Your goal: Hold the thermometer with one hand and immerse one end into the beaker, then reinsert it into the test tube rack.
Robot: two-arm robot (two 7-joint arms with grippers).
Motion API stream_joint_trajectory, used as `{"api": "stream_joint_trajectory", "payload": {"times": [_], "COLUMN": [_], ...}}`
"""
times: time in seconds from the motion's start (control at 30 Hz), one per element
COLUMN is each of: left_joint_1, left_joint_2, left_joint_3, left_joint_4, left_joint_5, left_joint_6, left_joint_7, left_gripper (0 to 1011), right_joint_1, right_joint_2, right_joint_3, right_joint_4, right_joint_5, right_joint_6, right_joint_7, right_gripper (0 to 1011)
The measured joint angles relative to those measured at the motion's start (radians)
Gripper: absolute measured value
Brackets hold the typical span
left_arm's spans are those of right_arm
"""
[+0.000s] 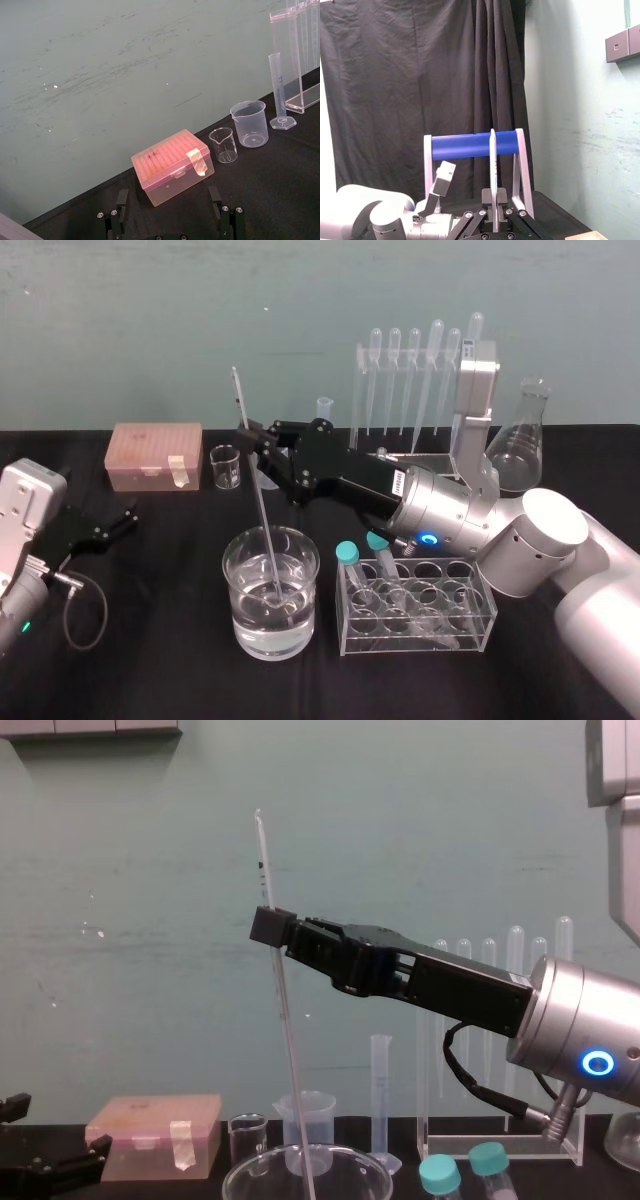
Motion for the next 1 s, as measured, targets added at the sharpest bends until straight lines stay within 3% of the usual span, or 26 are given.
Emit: {"api": "stream_joint_trajectory", "payload": {"times": [1.0], "left_joint_1": [0.0], "left_joint_2": [0.0], "left_joint_3": [0.0], "left_joint_4": [0.0], "left_joint_5": [0.0], "left_joint_6": [0.0], "left_joint_7": [0.0], "left_gripper": [1008], "right_joint_1": [-0.006], "right_joint_2": [0.002], "right_joint_3": [0.002], "right_joint_4": [-0.013], "right_joint_5": [-0.008], "right_joint_6": [0.011], "right_joint_7": [-0.005], "right_gripper": [55]}}
